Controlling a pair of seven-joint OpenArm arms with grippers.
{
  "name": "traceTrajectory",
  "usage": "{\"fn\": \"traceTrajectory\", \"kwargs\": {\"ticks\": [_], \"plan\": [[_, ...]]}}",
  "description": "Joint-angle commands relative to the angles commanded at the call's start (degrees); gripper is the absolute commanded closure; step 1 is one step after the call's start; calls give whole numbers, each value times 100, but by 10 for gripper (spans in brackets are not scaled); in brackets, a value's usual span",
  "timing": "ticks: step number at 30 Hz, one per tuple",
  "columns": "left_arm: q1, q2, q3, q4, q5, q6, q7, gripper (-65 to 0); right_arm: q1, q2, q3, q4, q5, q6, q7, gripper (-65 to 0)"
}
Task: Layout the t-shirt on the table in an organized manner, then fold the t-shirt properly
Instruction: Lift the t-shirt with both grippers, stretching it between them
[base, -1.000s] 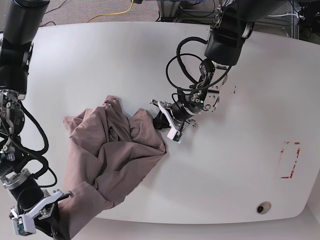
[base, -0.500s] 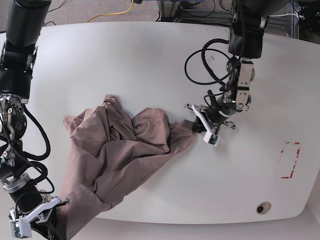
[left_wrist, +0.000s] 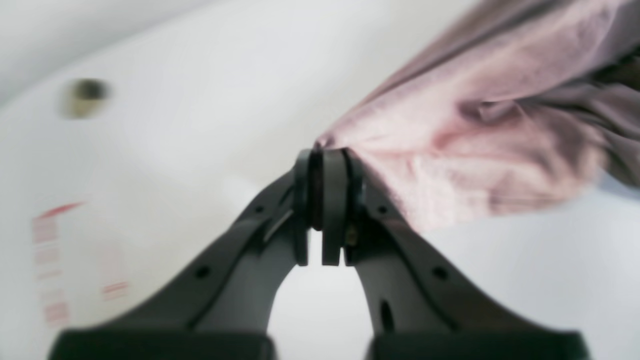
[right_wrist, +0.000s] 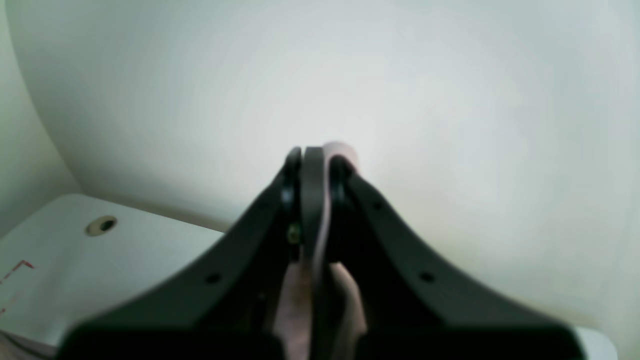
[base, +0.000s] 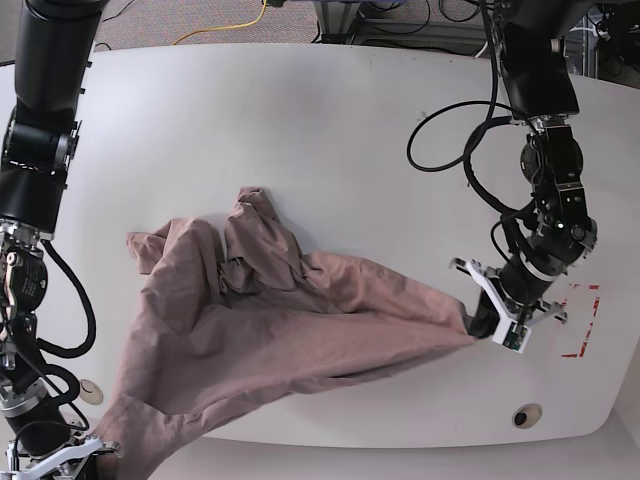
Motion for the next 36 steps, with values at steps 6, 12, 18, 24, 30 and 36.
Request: {"fn": "traceTrajectory", "kwargs": {"ticks": [6,12,18,24,30,36], "plan": [[-598,-123,-9,703,0,0,510,0,598,-9,-325,-457,0,0,0,0],[-1512,-176,-9,932,-9,0,1143,0,1187,9,-686,-844,0,0,9,0],[-2514,-255,-9,932,-9,-9,1635,0,1705,18,-862,-1213,-9,9,9,0],[-3499,-273,-9,914,0,-9,2048,0,2295,211,-1371,-1424,-9,9,9,0],[-4308,-281,-9,782,9,-9,2295,0,2377,264,-1609,-1486,-9,9,0,0],[-5037,-281,-9,431,0,-9,2321,0,2377,281,-1978,-1846,-9,211,0,0]]}}
